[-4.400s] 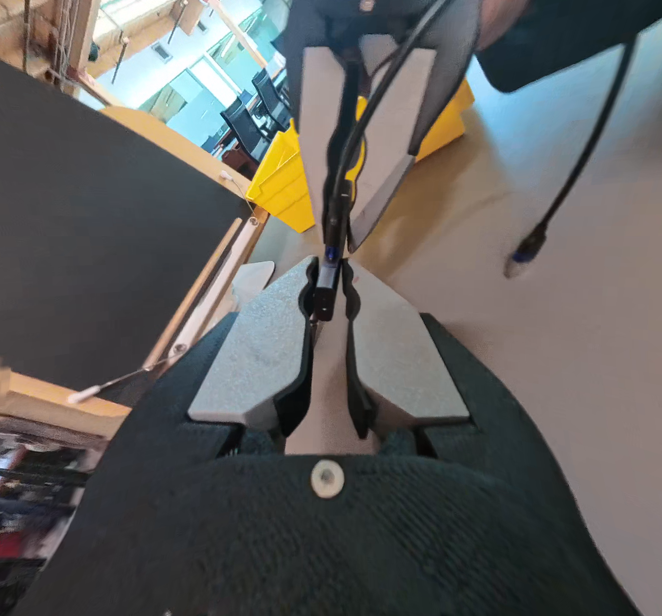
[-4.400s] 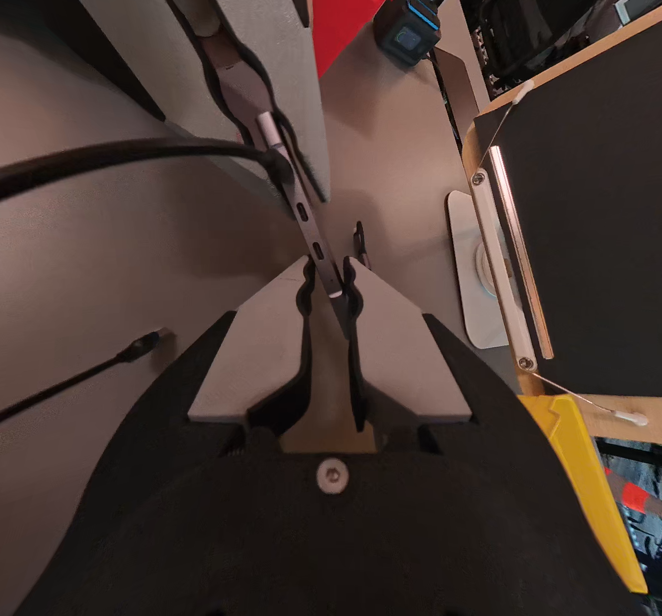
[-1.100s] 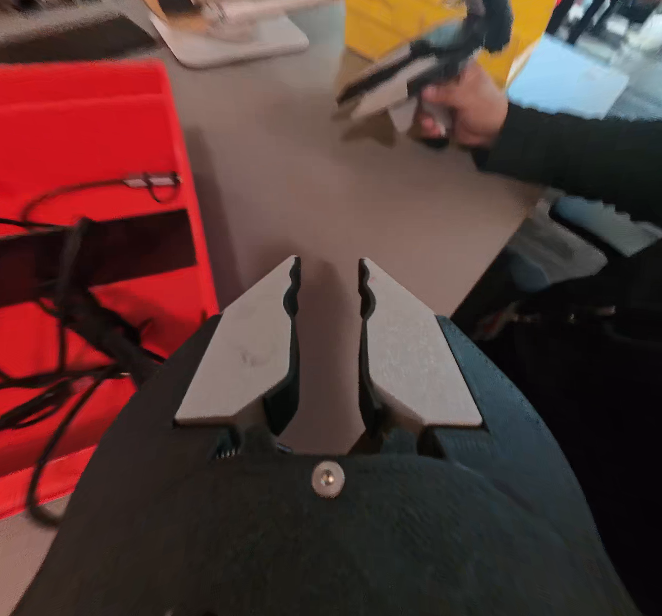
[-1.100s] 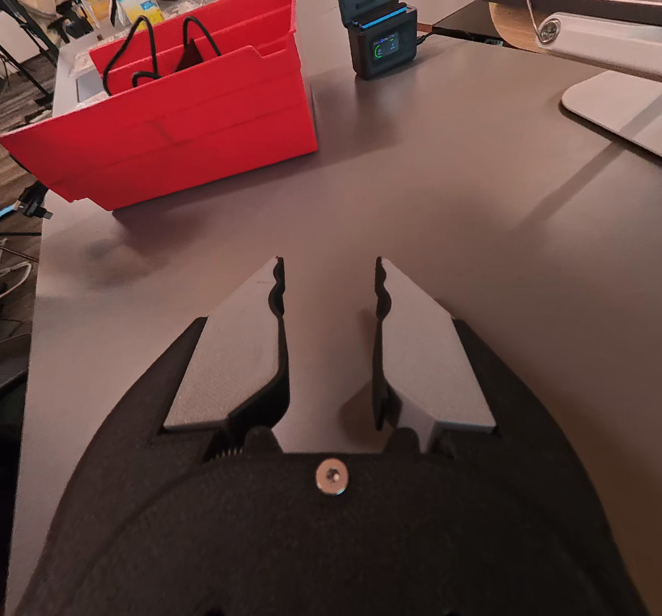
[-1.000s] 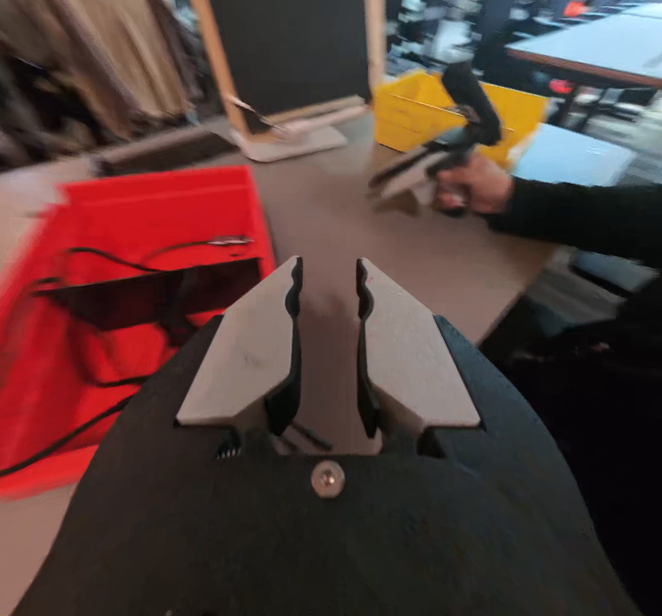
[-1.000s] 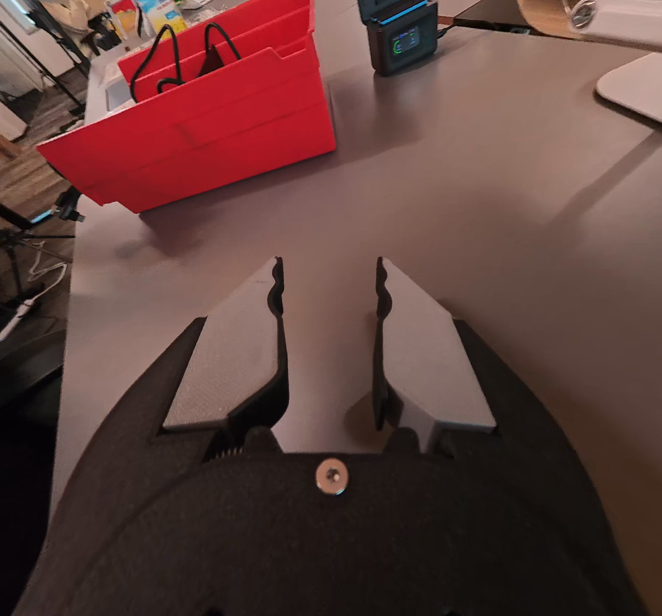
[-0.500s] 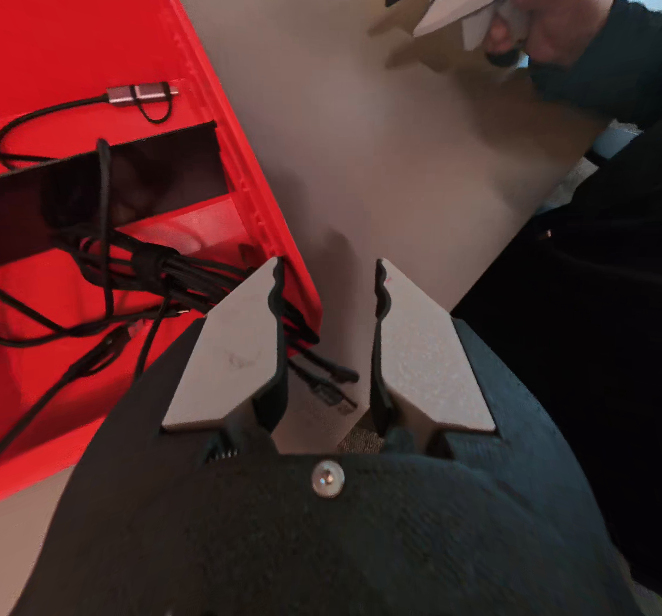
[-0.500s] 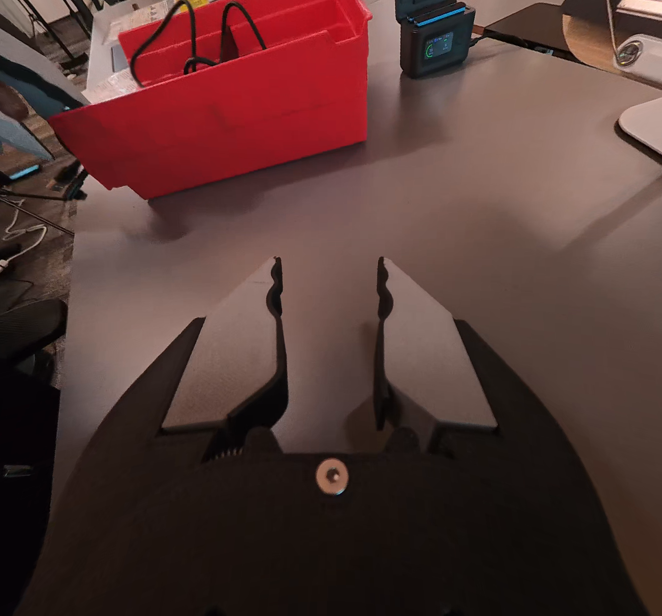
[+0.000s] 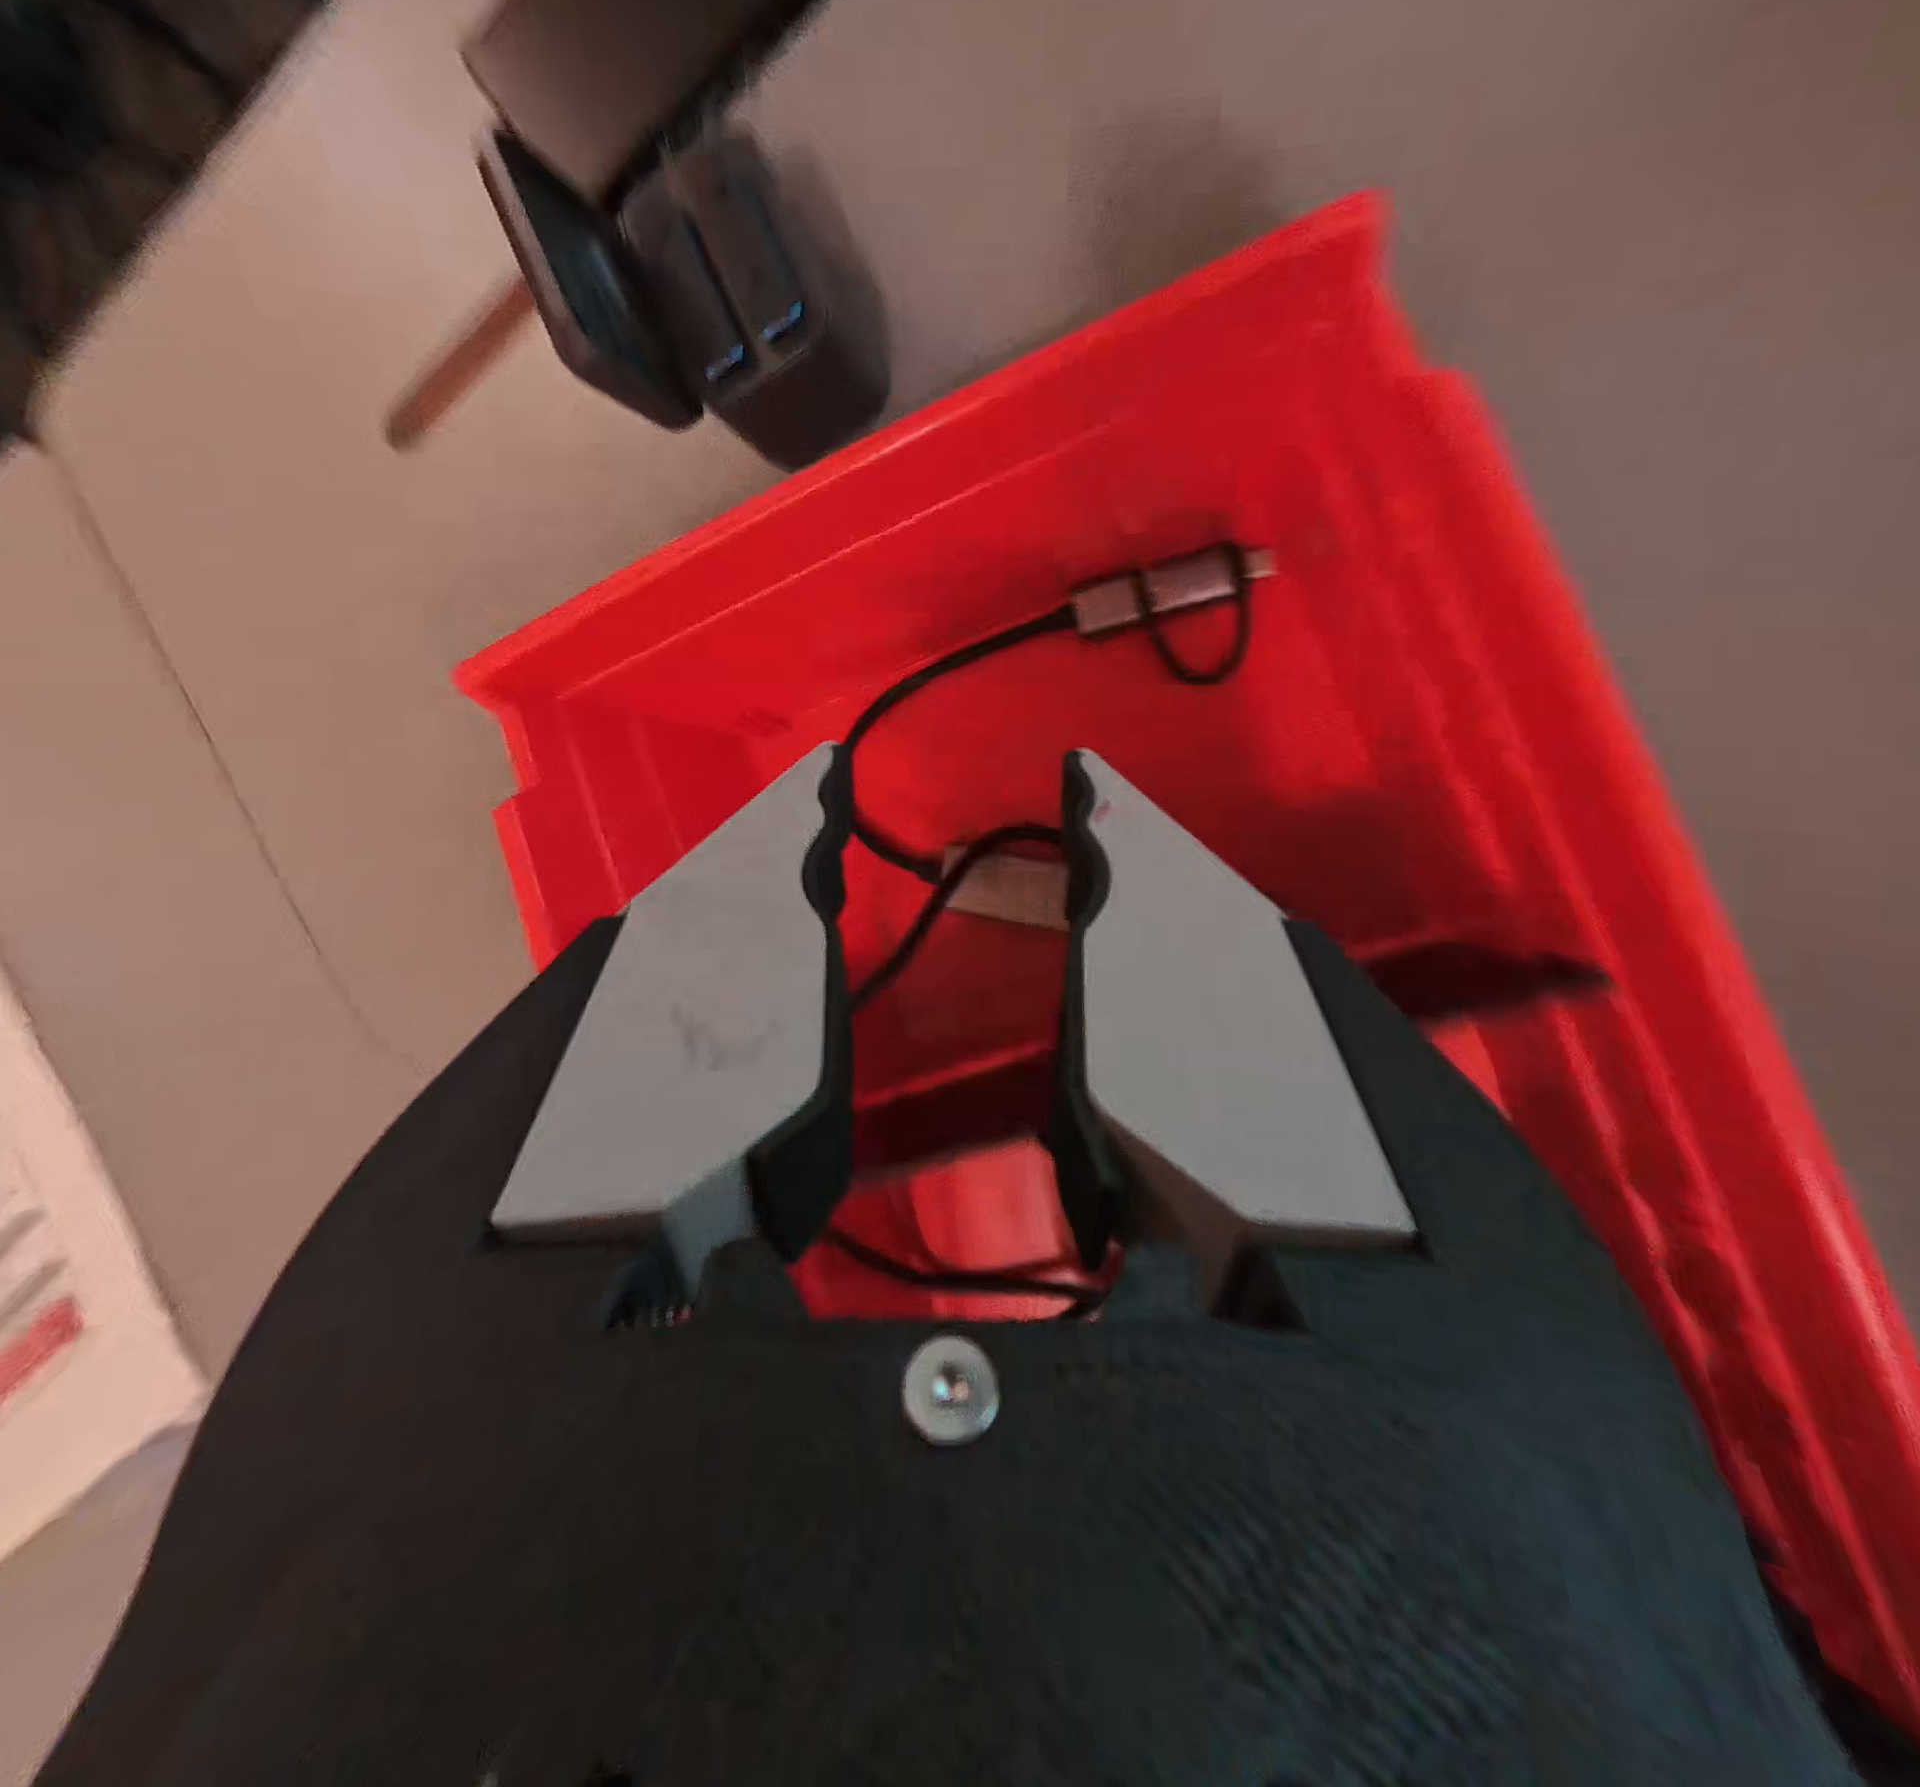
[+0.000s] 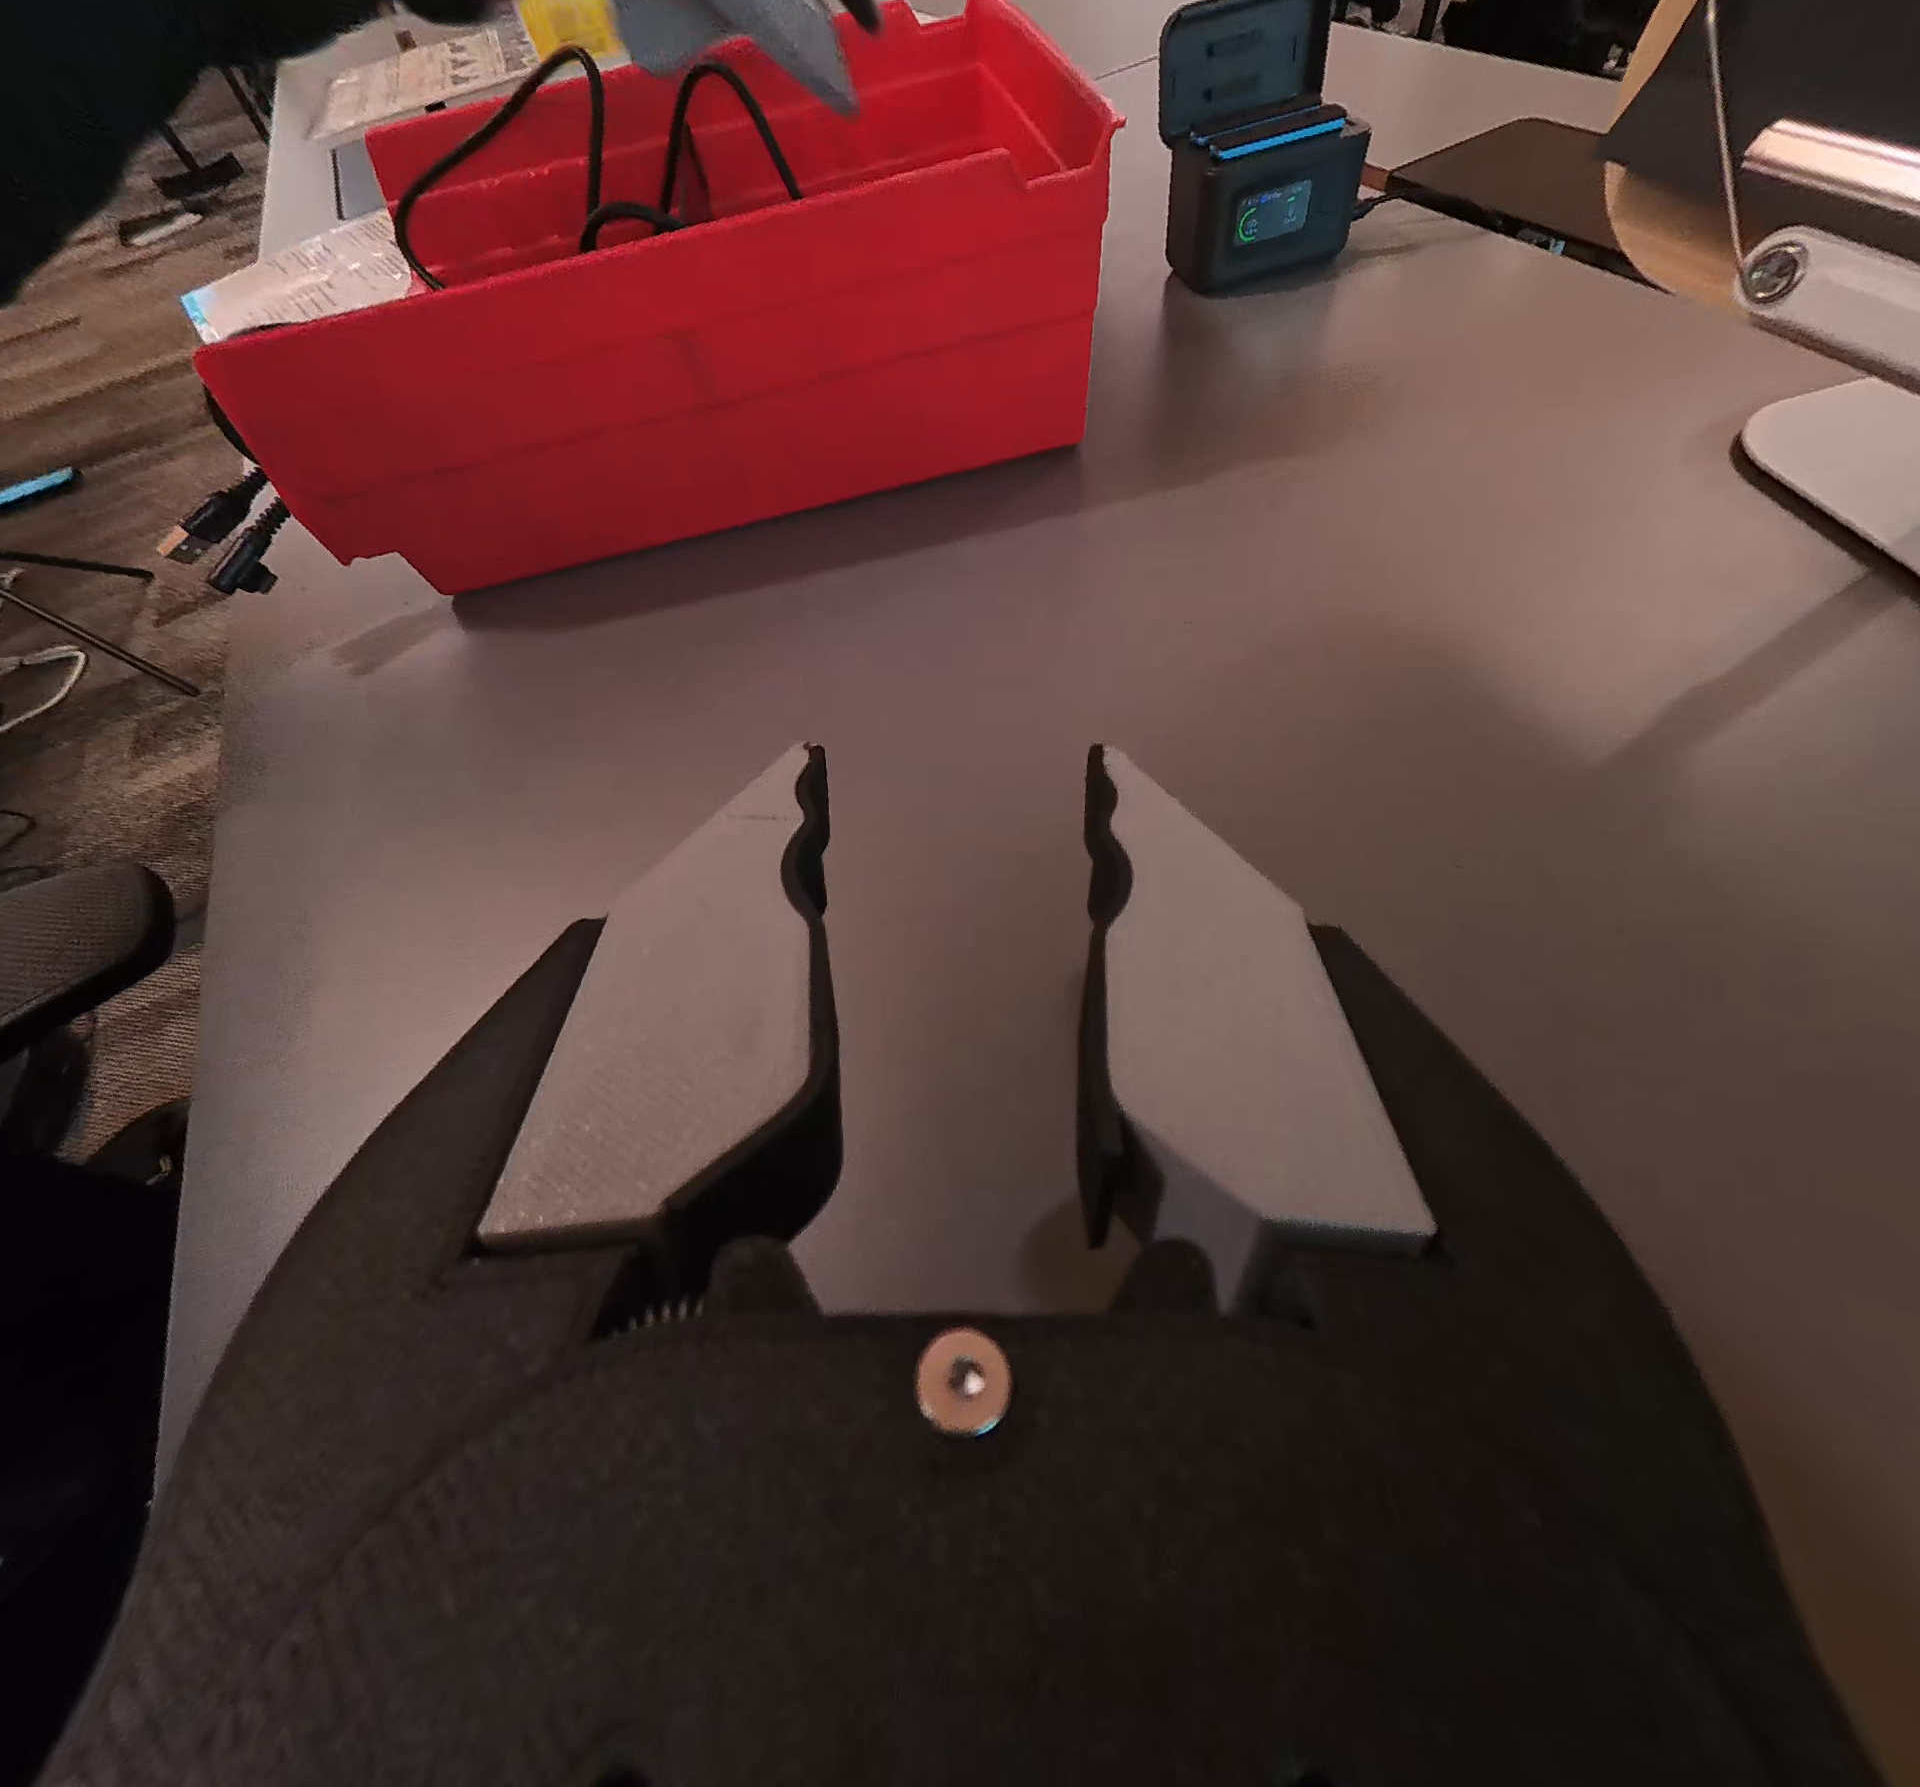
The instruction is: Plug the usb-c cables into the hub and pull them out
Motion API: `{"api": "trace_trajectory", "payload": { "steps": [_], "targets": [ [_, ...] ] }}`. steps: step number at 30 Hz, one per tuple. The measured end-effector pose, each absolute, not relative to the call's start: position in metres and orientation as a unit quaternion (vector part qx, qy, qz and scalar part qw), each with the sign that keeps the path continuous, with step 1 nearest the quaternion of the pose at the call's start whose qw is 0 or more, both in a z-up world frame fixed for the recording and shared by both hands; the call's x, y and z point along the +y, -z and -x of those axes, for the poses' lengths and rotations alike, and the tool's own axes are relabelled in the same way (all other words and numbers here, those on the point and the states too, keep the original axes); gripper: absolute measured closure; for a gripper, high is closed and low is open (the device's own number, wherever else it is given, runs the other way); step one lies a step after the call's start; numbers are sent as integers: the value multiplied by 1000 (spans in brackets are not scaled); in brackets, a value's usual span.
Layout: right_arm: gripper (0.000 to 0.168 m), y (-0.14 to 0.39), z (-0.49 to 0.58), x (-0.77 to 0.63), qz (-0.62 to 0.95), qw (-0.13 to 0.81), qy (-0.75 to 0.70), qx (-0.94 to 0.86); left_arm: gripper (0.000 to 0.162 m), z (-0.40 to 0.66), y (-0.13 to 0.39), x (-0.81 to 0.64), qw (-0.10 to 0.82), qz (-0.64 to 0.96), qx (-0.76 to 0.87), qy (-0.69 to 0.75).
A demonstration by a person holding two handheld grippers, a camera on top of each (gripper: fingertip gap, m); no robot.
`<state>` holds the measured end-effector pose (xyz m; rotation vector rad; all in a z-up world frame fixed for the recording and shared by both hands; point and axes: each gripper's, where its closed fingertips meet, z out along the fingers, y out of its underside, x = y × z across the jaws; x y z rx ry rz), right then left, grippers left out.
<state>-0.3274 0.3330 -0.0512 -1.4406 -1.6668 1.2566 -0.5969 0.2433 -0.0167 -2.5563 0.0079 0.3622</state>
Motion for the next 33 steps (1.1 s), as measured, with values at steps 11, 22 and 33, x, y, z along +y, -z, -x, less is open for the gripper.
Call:
{"api": "trace_trajectory", "payload": {
  "steps": [11, 22, 33],
  "targets": [
    [122, 40, 323, 319, 518, 303, -482, -638, 122, 666, 113, 250, 70, 984, -78, -145],
    [124, 21, 316, 312, 498, 309, -508, -631, 158, 654, 120, 243, 45, 992, -107, -58],
    [127, 21, 315, 309, 490, 321, -499, -639, 160, 646, 77, 237, 66, 987, -40, -141]
  ]
}}
